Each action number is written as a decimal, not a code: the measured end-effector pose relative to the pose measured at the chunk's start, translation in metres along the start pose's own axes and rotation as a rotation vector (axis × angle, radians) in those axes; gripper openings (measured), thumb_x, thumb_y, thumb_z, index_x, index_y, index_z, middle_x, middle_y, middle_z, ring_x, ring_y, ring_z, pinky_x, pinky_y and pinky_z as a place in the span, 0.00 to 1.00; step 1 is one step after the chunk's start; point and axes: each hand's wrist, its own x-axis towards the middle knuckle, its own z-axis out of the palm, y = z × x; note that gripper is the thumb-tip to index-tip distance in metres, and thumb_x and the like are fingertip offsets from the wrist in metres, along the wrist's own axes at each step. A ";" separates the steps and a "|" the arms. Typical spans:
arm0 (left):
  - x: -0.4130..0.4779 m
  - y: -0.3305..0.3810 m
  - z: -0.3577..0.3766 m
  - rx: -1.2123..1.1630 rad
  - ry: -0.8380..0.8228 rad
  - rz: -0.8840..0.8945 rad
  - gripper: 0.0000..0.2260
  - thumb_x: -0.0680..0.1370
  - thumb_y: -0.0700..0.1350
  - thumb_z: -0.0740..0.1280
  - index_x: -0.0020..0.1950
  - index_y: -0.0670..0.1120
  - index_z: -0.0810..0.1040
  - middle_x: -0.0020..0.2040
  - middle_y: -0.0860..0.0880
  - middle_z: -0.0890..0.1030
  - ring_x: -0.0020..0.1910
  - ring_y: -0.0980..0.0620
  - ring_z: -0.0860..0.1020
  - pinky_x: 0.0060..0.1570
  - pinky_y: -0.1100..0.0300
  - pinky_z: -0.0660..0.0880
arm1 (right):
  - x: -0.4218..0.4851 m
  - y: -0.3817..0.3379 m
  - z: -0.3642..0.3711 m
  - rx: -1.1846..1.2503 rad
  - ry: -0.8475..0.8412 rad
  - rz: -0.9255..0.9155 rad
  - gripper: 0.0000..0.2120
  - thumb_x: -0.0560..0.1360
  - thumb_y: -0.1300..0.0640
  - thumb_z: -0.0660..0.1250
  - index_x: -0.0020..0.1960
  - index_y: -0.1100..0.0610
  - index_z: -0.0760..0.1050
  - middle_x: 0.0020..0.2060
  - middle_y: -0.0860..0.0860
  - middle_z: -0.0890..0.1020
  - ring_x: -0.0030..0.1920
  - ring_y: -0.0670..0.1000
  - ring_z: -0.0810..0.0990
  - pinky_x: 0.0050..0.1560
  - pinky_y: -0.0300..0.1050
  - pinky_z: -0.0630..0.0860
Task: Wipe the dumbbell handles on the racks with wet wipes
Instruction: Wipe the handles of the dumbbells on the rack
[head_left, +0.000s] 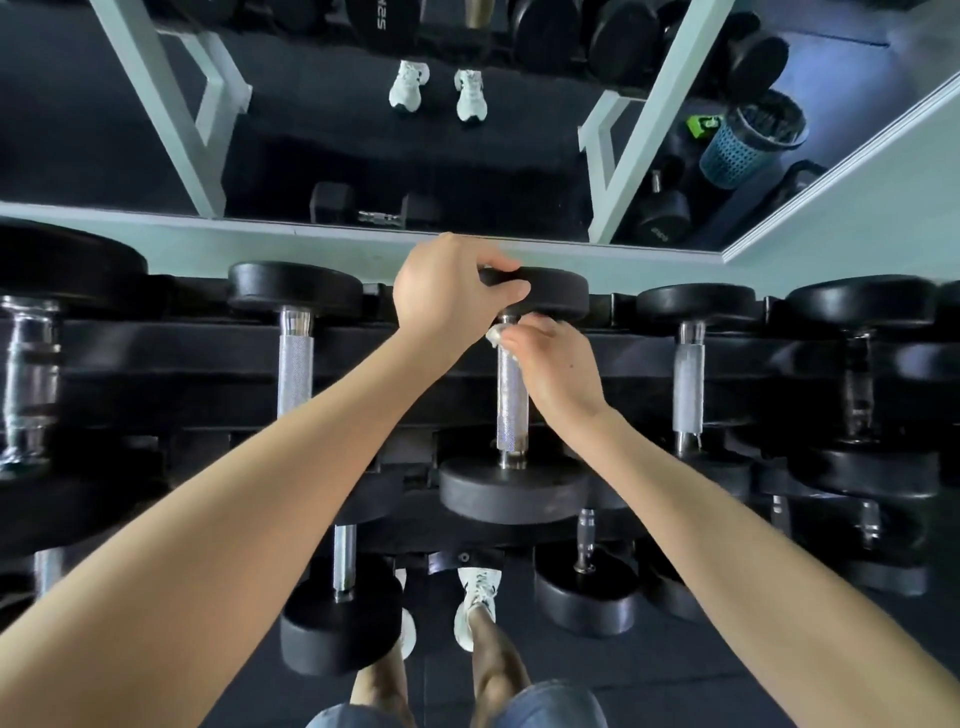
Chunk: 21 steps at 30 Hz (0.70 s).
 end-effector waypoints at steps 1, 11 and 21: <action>-0.001 0.001 0.000 -0.003 0.000 -0.011 0.11 0.72 0.56 0.71 0.53 0.57 0.82 0.51 0.60 0.82 0.48 0.61 0.77 0.35 0.69 0.68 | -0.006 0.006 0.004 0.019 0.054 0.000 0.14 0.76 0.54 0.63 0.32 0.44 0.71 0.32 0.42 0.72 0.38 0.42 0.72 0.41 0.34 0.67; -0.007 0.005 0.000 -0.002 0.015 -0.074 0.11 0.72 0.56 0.71 0.53 0.57 0.82 0.48 0.62 0.80 0.44 0.61 0.76 0.34 0.70 0.70 | -0.011 0.009 0.012 0.276 0.236 0.003 0.10 0.78 0.59 0.64 0.56 0.60 0.80 0.48 0.46 0.79 0.48 0.41 0.77 0.50 0.28 0.71; -0.009 0.012 0.000 -0.014 0.034 -0.112 0.10 0.72 0.54 0.72 0.52 0.55 0.83 0.50 0.59 0.82 0.46 0.61 0.76 0.41 0.63 0.75 | 0.002 -0.020 0.021 0.792 0.436 0.596 0.07 0.70 0.54 0.73 0.41 0.57 0.81 0.36 0.46 0.83 0.37 0.41 0.80 0.39 0.29 0.72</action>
